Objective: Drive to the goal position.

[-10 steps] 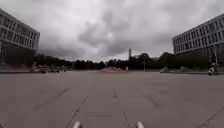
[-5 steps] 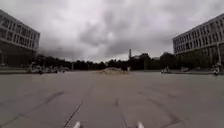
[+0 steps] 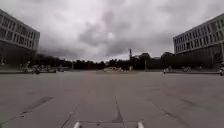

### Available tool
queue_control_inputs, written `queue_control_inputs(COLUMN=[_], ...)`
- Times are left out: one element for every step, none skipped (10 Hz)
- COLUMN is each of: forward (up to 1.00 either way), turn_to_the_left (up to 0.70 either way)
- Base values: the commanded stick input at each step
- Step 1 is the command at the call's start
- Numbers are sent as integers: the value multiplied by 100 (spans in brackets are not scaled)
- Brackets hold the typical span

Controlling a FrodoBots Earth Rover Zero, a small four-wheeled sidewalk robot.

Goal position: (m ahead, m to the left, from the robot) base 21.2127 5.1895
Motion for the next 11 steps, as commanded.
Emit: queue_control_inputs(forward=[98, 98, 98, 98, 98, 98, 98, 98, 98, 98, 98], turn_to_the_left=[0, 0, 0, 0, 0, 0, 0, 0, 0, 0, 0])
